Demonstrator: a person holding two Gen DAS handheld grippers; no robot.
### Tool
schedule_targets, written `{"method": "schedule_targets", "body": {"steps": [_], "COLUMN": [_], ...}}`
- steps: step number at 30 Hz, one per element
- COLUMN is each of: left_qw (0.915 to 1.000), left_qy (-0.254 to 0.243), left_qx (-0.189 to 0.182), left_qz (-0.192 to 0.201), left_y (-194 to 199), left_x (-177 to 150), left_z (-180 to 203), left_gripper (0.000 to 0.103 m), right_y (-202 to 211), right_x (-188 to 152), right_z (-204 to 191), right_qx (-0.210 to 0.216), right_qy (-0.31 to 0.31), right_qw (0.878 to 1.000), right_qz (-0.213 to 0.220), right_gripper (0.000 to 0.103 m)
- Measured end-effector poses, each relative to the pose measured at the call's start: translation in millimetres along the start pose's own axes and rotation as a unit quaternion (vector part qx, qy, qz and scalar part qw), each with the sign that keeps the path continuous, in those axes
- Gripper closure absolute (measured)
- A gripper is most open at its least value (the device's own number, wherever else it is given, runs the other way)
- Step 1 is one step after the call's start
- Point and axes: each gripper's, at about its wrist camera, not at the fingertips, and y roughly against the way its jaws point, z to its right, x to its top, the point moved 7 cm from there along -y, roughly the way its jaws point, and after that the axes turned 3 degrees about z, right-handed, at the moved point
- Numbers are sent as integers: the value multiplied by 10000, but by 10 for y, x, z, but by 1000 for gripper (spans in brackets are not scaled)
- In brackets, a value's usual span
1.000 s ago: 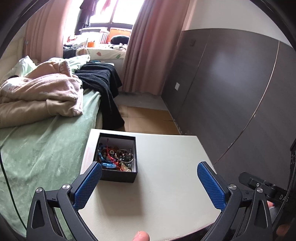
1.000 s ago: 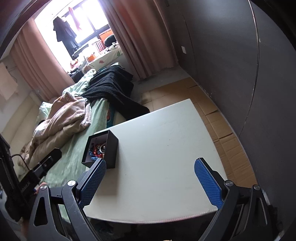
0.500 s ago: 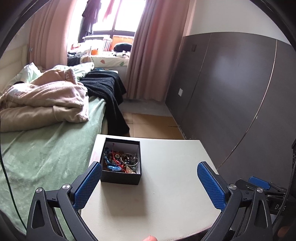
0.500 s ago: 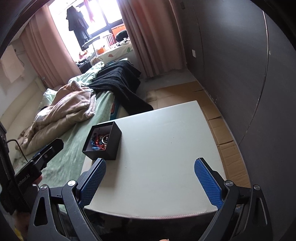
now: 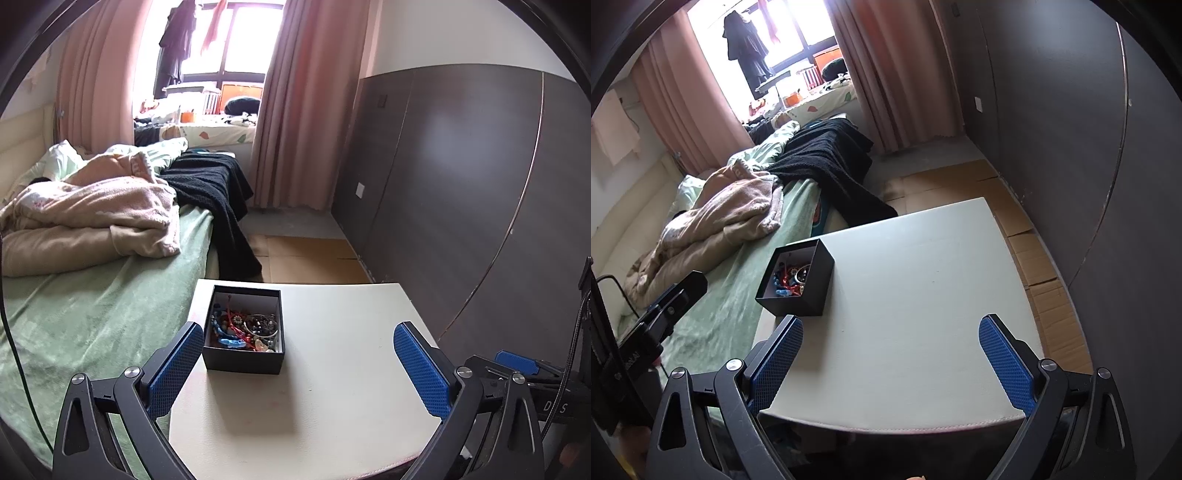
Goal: Organize jewelry
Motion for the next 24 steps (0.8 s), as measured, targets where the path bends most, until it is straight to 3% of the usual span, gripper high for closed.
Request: {"method": "schedule_targets", "body": {"steps": [24], "left_qw": [10000], "left_qy": [-70], "left_qx": [-17], "left_qz": [40], "left_y": [33], "left_x": [4], "left_z": [28], "left_gripper": [0], "right_y": [18], "right_x": [-7], "right_z": [24], "right_qx": [-90], "right_qy": [33], "right_qw": [9999], "right_qz": [-55], "right_gripper": [6]}}
